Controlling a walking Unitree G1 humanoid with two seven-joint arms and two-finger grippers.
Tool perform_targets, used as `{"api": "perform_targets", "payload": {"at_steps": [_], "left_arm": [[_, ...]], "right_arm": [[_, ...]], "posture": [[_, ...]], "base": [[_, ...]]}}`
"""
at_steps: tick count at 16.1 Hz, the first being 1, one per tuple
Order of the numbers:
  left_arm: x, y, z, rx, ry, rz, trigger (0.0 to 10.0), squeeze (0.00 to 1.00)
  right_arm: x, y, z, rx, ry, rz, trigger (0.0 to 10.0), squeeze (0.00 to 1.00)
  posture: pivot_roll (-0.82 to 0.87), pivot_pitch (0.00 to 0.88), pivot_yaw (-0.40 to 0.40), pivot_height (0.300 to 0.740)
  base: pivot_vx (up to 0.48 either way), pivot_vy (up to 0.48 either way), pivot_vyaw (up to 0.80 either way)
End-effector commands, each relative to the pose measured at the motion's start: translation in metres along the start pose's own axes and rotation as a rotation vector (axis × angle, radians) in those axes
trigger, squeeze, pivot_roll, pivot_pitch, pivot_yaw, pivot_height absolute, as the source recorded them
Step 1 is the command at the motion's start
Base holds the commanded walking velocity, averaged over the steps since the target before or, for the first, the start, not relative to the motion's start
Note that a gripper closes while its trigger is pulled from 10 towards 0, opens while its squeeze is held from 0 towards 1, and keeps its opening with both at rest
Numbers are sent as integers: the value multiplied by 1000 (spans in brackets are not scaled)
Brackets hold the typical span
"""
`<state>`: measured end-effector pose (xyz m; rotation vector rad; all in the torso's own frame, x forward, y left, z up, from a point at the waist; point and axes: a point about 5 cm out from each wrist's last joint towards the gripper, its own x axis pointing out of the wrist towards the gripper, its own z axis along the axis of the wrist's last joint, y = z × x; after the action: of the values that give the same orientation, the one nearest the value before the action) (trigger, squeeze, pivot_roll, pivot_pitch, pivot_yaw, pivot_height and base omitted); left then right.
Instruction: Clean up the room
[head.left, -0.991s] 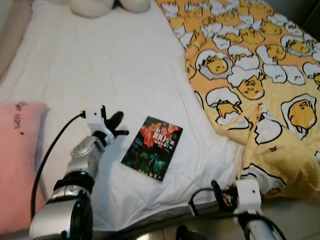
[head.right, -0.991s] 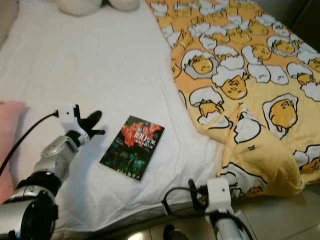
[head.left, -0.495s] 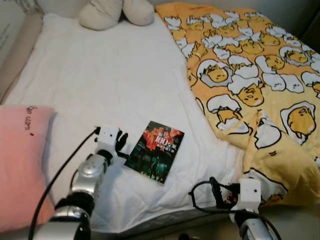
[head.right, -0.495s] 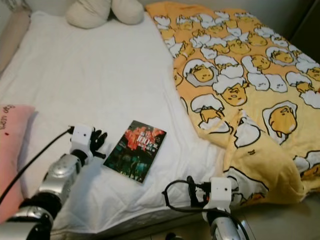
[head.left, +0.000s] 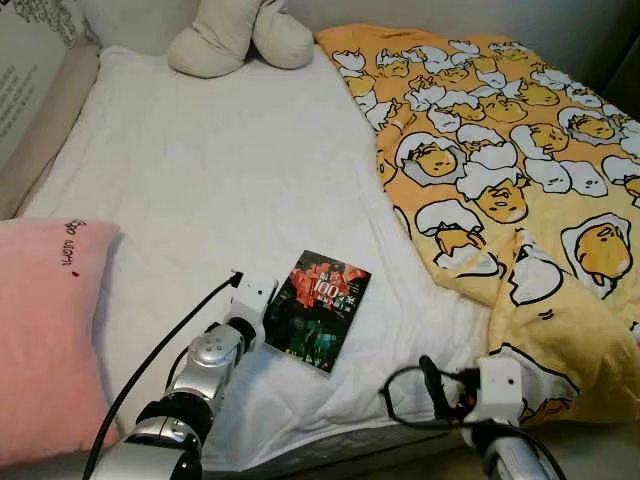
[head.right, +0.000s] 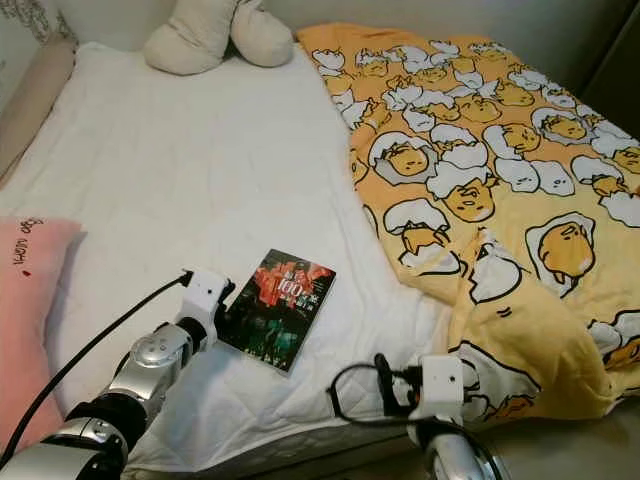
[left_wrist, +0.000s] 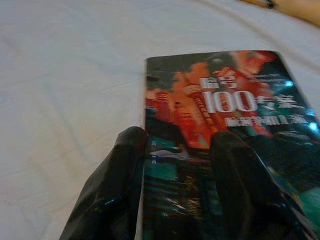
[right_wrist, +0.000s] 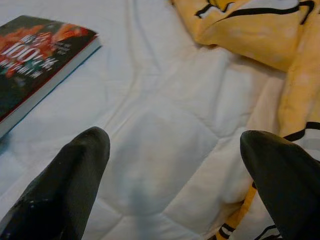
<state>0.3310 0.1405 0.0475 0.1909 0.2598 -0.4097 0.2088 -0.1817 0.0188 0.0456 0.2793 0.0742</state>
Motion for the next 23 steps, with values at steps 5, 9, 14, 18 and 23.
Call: {"api": "perform_targets", "payload": {"at_steps": [5, 9, 14, 18, 23], "left_arm": [[9, -18, -9, -76, 154, -26, 10000, 1000], [13, -11, -1, -104, 149, 52, 10000, 1000], [11, 5, 2, -127, 131, 149, 10000, 1000], [-2, -3, -28, -272, 233, 59, 10000, 0], [-11, 2, -45, -182, 349, 111, 392, 0]], "right_arm": [[-9, 19, -6, -26, 13, 148, 10000, 0], [-25, 26, -9, -49, 27, 207, 10000, 0], [-41, 27, -15, -60, 57, 222, 10000, 0], [-48, 27, -16, -61, 76, 220, 10000, 0], [-49, 23, -15, -79, 93, 229, 10000, 0]], "posture": [[-12, 150, -40, 740], [-40, 190, -55, 740], [-62, 211, -64, 740], [-73, 210, -66, 740], [-76, 206, -86, 740]], "base": [[0, 0, 0], [0, 0, 0], [0, 0, 0], [0, 0, 0], [0, 0, 0]]}}
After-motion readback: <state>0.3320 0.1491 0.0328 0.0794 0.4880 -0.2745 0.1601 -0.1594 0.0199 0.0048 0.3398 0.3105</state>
